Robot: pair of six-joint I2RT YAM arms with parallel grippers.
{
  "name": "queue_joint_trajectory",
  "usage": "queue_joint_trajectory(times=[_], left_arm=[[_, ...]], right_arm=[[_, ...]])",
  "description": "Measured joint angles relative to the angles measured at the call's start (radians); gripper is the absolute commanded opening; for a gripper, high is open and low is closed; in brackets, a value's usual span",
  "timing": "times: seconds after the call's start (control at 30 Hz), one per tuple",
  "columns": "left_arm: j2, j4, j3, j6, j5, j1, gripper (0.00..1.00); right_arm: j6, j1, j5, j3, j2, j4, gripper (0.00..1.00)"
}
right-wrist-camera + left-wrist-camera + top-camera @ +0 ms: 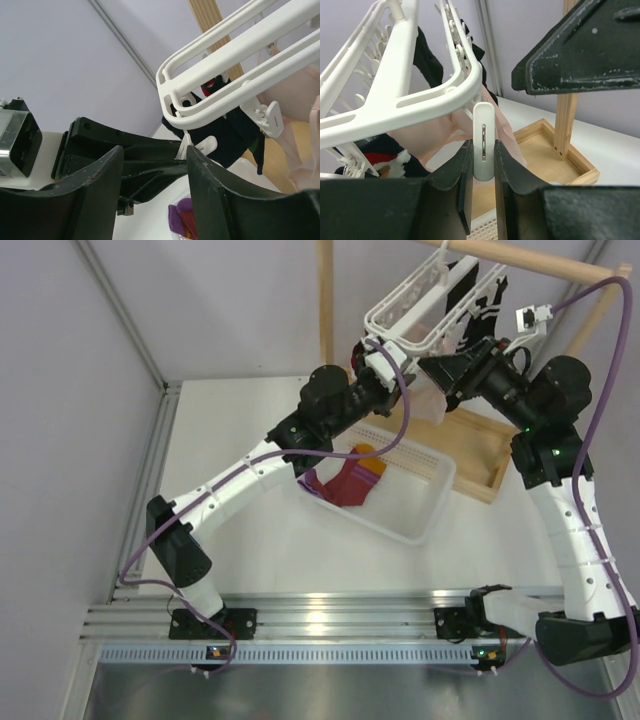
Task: Clip the socks to the hanger
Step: Open the clamp at the hanger.
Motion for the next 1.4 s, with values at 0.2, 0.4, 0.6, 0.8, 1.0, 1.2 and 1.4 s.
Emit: queue_joint_trajectory(times=[0.2, 0.4, 0.6, 0.8, 1.0, 1.2, 1.4], left_arm=[[-0.032, 0.106, -0.089, -0.038, 0.077, 0.029, 0.00], [-0.046, 0.188, -0.127, -0.075, 0.126, 0.056, 0.00], [-0.055, 0.236, -0.148, -0.107, 0.160, 0.068, 0.00], [-0.055, 0.251, -0.151, -0.121, 0.177, 0.068, 0.00], [-0.056, 0.255, -0.159, -0.122, 0.192, 0.068, 0.00], [-0.057, 0.256, -0.161, -0.122, 0.208, 0.068, 0.00], [-0.057, 0.256, -0.161, -0.122, 0.211, 0.068, 0.00]], right_arm=[[0.058, -0.008, -0.042, -0.006, 0.032, 0.034, 0.56], [0.076, -0.015, -0.052, -0.013, 0.043, 0.039, 0.56], [0.094, -0.015, -0.079, -0.040, 0.043, 0.064, 0.61], [0.135, -0.015, -0.107, -0.052, 0.060, 0.105, 0.63], [0.167, -0.015, -0.113, -0.052, 0.079, 0.150, 0.58], [0.190, -0.015, -0.113, -0.052, 0.100, 0.160, 0.55], [0.193, -0.015, -0.112, -0.058, 0.108, 0.163, 0.42]])
